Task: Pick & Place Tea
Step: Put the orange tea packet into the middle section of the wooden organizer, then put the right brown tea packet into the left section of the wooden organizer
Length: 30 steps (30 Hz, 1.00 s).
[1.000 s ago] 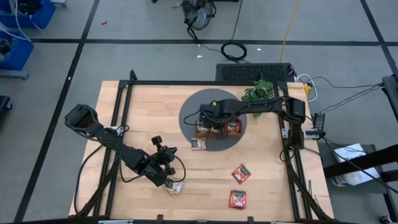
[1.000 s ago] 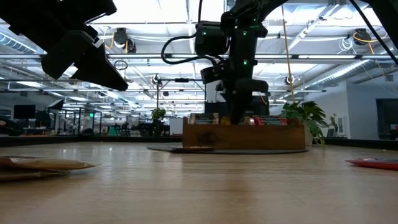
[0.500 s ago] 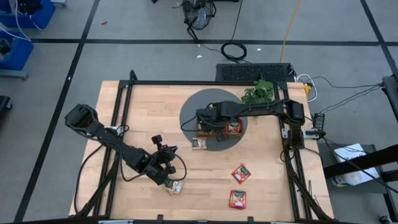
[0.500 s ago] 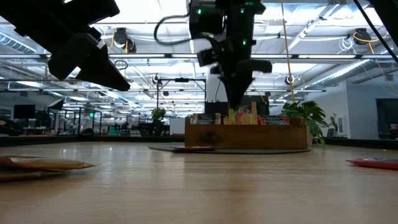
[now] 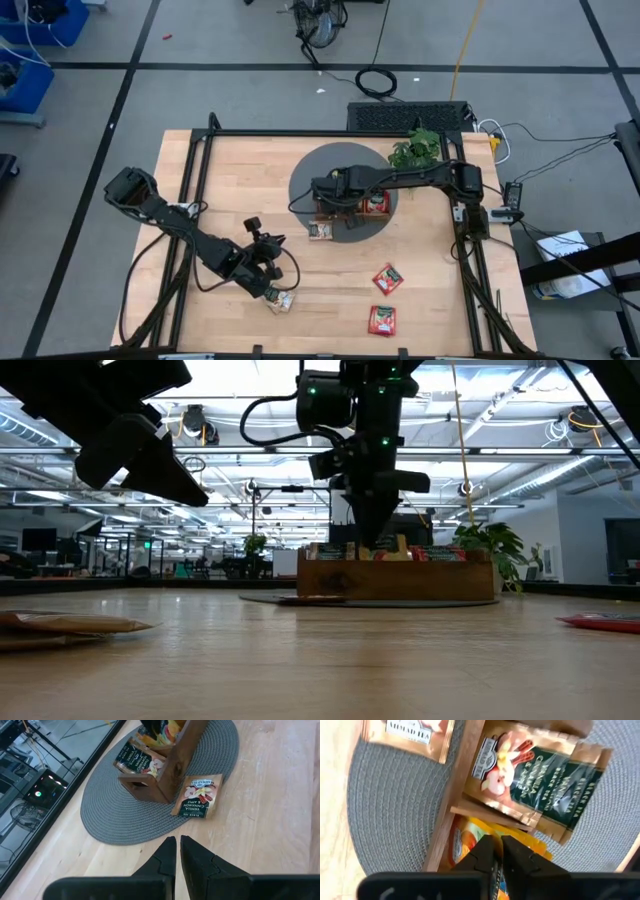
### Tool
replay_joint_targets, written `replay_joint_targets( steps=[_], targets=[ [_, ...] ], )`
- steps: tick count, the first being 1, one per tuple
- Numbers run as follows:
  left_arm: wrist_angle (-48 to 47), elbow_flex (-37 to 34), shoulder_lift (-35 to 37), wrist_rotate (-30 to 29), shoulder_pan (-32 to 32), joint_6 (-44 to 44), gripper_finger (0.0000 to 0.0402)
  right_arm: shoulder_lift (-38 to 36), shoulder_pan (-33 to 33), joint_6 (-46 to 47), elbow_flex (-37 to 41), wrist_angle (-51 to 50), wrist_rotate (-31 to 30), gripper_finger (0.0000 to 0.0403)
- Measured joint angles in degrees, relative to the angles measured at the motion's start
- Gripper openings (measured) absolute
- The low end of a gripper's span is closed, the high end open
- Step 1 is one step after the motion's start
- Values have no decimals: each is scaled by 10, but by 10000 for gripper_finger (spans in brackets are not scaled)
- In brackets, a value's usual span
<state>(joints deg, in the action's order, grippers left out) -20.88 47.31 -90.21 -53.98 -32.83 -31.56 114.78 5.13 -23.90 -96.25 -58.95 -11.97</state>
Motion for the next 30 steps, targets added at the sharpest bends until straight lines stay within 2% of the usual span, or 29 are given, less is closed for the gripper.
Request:
replay_joint_targets(
  steps=[12,15,18,20,22,28,30],
  targets=[
    [-1,0,0,0,-13,0,33,-24,0,54,0,4,-2,148],
    [-1,0,0,0,-13,-1,33,-50,-1,90,0,6,-14,158],
    [-2,0,0,17,-14,-1,33,-97,-10,111,20,33,31,151],
    [-2,0,0,36,-14,-2,33,-138,-29,103,76,101,73,135],
    [-1,0,0,57,-14,-4,33,-179,-58,101,164,224,88,114],
    [1,0,0,100,-14,-16,33,-271,-143,112,410,584,90,19],
    [3,0,0,115,-14,-16,33,-282,-171,102,465,671,91,7]
  ],
)
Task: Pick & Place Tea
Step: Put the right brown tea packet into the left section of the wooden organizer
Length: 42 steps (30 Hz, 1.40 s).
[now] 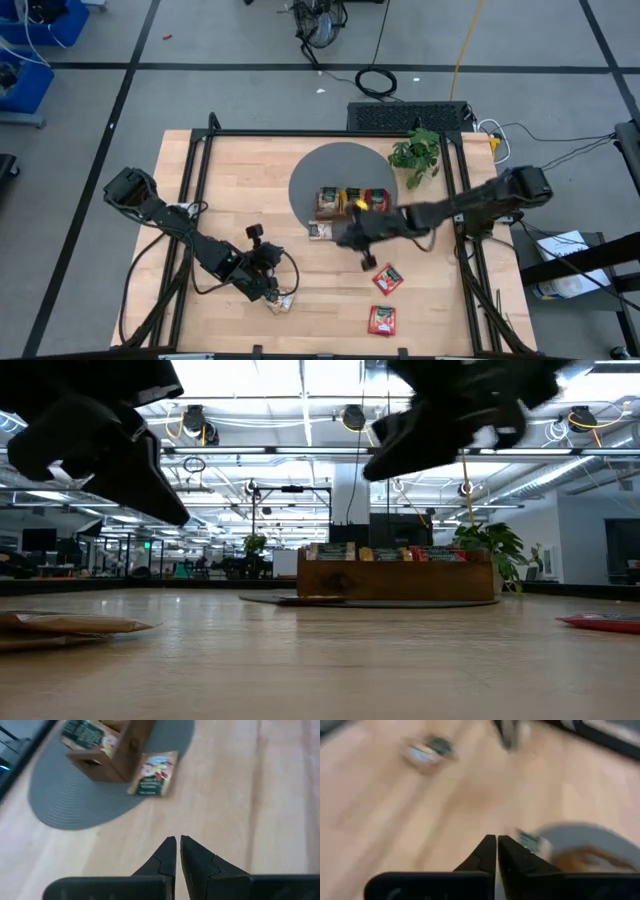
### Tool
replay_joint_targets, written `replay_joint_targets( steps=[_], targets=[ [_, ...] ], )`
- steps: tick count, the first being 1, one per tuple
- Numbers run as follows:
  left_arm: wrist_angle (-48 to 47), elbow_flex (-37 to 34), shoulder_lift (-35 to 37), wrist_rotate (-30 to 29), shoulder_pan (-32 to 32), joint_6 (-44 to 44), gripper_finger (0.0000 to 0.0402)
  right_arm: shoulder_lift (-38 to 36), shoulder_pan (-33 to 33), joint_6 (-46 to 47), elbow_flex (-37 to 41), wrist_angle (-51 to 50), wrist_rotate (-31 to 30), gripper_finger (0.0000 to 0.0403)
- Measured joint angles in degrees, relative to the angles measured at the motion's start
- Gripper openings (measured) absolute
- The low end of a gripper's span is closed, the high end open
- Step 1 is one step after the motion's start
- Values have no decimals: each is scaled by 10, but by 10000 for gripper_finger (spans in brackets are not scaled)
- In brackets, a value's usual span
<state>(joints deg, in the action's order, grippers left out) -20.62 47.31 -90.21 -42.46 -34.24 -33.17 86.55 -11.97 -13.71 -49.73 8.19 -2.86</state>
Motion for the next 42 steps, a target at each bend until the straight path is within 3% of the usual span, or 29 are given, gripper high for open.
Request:
replay_joint_targets(
  steps=[4,10,15,20,24,27,33,42],
  targets=[
    [24,0,0,75,0,-2,33,-2,-33,-48,57,115,1,18],
    [84,0,-14,175,-17,-44,33,2,-40,-47,96,167,39,15],
    [89,0,-16,180,-78,-118,34,14,-35,-48,129,216,114,2],
    [133,16,-43,106,-166,-114,59,16,-31,3,129,266,137,1],
    [68,82,-92,69,-203,-119,92,60,-21,25,94,284,158,1],
    [-40,143,-136,58,-209,-125,118,128,-19,23,36,289,200,0],
    [-224,253,-219,63,-208,-108,174,266,-17,23,-83,300,205,0],
    [-280,259,-239,80,-201,-101,213,389,-8,45,-184,294,211,0]
  ],
)
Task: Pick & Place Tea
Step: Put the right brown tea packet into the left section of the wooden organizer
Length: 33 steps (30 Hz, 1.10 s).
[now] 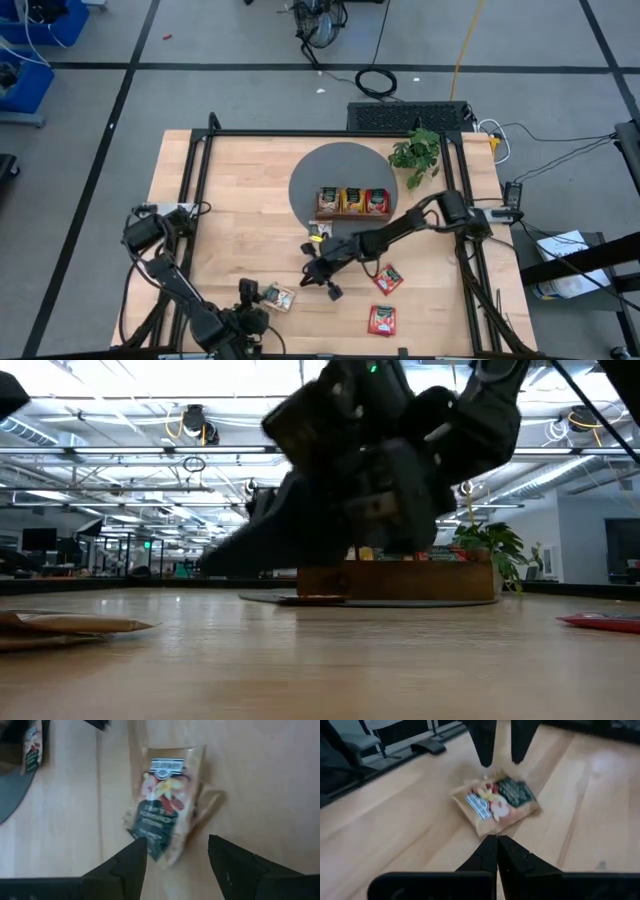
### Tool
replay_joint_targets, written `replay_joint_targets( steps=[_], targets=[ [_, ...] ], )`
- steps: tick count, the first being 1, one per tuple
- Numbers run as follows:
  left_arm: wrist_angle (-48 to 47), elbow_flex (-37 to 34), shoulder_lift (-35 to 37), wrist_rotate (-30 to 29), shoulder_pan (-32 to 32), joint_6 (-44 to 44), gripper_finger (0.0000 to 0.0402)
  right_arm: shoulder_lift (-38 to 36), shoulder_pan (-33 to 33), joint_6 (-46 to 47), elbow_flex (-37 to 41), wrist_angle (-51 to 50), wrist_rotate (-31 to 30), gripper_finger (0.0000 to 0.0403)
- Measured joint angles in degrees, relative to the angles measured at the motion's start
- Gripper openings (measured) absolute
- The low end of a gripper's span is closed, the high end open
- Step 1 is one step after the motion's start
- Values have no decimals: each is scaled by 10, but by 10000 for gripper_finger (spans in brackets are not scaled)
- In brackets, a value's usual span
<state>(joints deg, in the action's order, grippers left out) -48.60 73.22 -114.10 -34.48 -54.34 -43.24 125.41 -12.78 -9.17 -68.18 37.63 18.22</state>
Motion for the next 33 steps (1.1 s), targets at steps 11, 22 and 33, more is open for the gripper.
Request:
replay_joint_targets(
  steps=[11,22,33],
  targets=[
    [12,-15,1,10,35,49,214,20,3,8,-8,-2,3,0],
    [22,-15,1,14,43,70,210,20,3,-4,-8,1,31,0],
    [24,-15,1,11,43,98,74,20,3,-15,-8,-2,31,0]
  ],
)
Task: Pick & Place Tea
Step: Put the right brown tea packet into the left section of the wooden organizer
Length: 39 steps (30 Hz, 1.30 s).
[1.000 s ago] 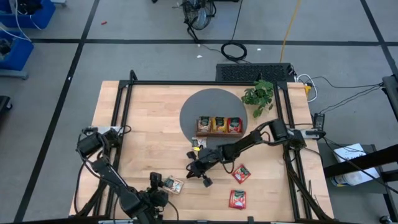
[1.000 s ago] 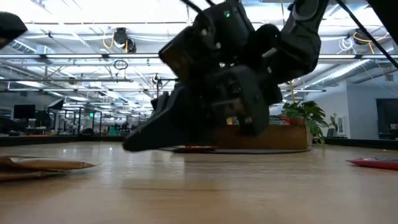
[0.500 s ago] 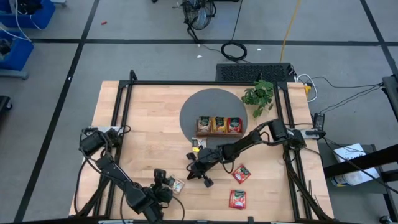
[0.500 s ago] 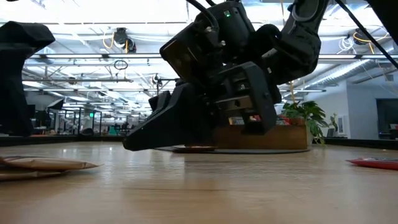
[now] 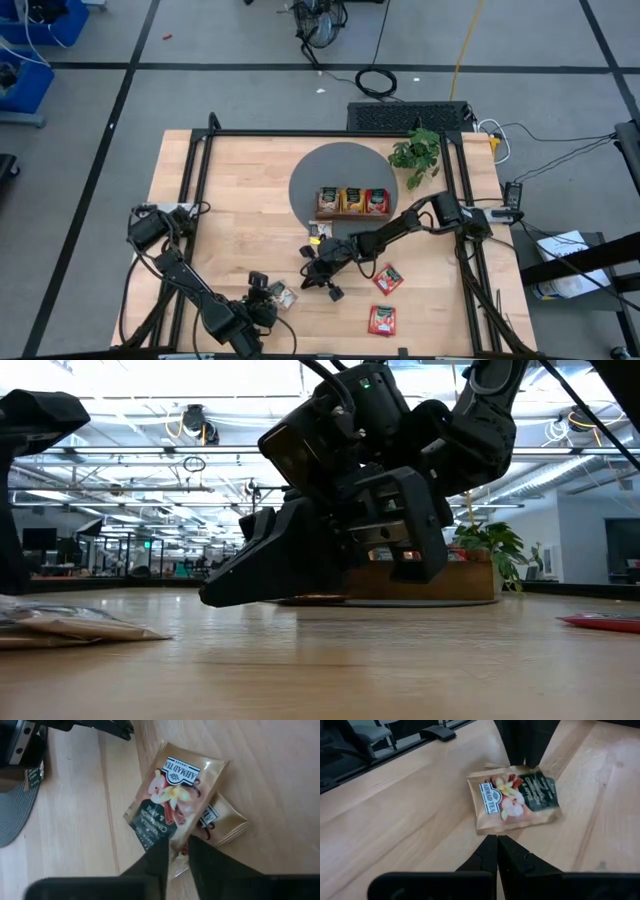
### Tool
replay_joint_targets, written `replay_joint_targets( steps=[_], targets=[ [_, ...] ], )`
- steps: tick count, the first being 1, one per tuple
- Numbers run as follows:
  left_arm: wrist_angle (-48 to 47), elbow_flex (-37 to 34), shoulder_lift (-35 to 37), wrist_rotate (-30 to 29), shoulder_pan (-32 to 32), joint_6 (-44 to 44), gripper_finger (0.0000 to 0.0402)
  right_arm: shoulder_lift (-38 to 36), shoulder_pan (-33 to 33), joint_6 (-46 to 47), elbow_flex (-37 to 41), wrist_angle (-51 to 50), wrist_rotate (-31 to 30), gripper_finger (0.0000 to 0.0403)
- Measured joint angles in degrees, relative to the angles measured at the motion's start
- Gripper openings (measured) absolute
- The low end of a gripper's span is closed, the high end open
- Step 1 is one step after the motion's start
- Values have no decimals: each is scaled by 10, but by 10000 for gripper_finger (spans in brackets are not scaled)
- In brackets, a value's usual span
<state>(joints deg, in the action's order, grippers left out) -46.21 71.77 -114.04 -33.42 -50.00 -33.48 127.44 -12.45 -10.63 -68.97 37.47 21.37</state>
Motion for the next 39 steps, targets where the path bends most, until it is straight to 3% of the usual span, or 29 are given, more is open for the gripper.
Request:
replay_joint_targets(
  steps=[6,12,18,21,23,27,39],
  targets=[
    [0,0,0,-6,0,9,9,0,0,-1,0,0,0,0],
    [0,0,0,-12,1,-9,5,0,0,-4,0,0,0,0],
    [-41,0,40,6,20,-190,15,0,-22,-90,0,-20,-6,0],
    [-68,0,72,14,32,-288,21,0,-43,-116,0,-19,-62,0],
    [-71,0,90,53,47,-332,13,0,-53,-132,0,-14,-100,0],
    [-59,0,103,112,77,-363,9,-1,-63,-156,0,0,-108,0],
    [-36,0,105,281,180,-343,111,-1,-72,-187,0,0,-46,0]
  ],
)
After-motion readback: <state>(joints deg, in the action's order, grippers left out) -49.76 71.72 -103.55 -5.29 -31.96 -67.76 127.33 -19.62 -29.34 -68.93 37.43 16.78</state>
